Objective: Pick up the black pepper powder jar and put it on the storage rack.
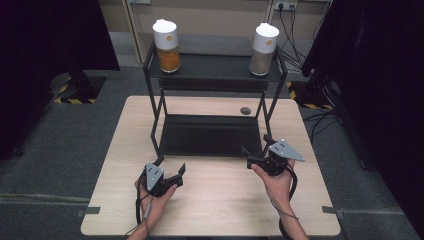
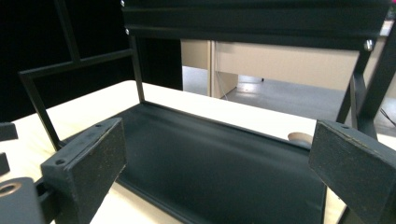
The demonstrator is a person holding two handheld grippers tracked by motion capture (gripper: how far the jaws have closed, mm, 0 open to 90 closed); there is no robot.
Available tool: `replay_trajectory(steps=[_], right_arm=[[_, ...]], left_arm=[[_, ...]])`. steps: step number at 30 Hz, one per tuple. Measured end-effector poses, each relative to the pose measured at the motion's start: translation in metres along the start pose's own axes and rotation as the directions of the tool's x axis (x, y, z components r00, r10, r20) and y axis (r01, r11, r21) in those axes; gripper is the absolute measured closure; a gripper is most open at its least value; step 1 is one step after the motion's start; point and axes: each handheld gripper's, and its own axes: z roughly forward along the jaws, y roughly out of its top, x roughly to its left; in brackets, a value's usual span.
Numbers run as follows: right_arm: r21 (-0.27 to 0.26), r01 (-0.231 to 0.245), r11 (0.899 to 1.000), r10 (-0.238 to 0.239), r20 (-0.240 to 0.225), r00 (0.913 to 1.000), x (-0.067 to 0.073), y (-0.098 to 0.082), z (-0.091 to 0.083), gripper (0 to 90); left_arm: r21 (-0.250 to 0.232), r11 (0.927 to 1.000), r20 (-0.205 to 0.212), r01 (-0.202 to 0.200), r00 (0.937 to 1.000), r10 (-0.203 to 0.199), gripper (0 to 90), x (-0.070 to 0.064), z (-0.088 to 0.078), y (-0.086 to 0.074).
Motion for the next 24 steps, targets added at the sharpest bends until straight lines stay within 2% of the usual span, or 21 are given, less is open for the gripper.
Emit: replay_trajectory(steps=[7, 17, 24], right_arm=[[0.011, -0.016, 1.000, 0.015, 0.014, 0.9998, -0.001, -0.010, -0.002, 4.6], [0.051, -0.028, 0.998, 0.028, 0.006, 0.9996, -0.001, -0.023, -0.003, 4.9], [0.061, -0.032, 0.998, 0.032, 0.009, 0.9995, 0.000, -0.030, -0.004, 5.0]], left_arm=[[-0.001, 1.0000, 0.000, 0.001, 1.0000, -0.001, 12.5, 0.000, 0.000, 0.000], [-0.001, 1.0000, -0.001, 0.002, 1.0000, -0.002, 12.5, 0.000, 0.000, 0.000], [-0.001, 1.0000, -0.001, 0.001, 1.0000, -0.001, 12.5, 0.000, 0.000, 0.000]])
